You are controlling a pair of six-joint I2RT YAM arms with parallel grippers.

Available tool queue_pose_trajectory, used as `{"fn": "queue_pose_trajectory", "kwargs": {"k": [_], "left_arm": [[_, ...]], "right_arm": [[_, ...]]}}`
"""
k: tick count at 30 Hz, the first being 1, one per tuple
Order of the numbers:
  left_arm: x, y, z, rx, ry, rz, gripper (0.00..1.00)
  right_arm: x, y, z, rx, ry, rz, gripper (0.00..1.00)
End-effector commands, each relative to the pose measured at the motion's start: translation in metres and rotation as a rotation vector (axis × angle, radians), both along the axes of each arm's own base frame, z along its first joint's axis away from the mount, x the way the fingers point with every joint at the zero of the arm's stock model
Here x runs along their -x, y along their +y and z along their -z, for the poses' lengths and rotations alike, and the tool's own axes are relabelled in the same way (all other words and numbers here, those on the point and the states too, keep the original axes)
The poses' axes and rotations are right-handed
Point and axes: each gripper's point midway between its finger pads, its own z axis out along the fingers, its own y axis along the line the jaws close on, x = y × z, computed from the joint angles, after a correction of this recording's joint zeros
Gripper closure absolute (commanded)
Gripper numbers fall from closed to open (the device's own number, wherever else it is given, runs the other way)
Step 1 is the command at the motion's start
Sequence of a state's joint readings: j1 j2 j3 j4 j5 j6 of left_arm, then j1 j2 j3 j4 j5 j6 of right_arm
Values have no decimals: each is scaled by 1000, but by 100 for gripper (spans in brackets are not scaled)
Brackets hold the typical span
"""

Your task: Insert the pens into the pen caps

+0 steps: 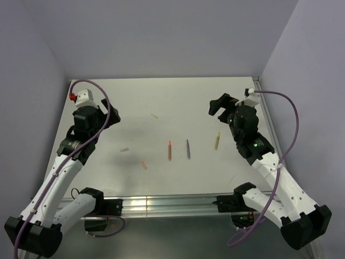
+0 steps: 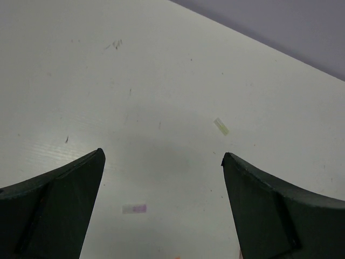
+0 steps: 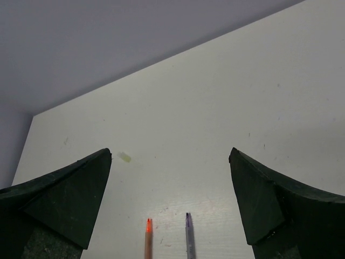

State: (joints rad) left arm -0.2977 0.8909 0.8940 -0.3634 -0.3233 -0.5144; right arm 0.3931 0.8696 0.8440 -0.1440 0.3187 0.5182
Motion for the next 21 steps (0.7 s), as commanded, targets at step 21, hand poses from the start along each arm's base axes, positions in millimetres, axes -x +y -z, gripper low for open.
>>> {"fn": "queue_pose_trajectory", "kwargs": {"k": [21], "left_arm": [[6, -158, 100, -3, 256, 159, 14]], "right_arm": [[-10, 21, 36, 24, 114, -89, 10]]}}
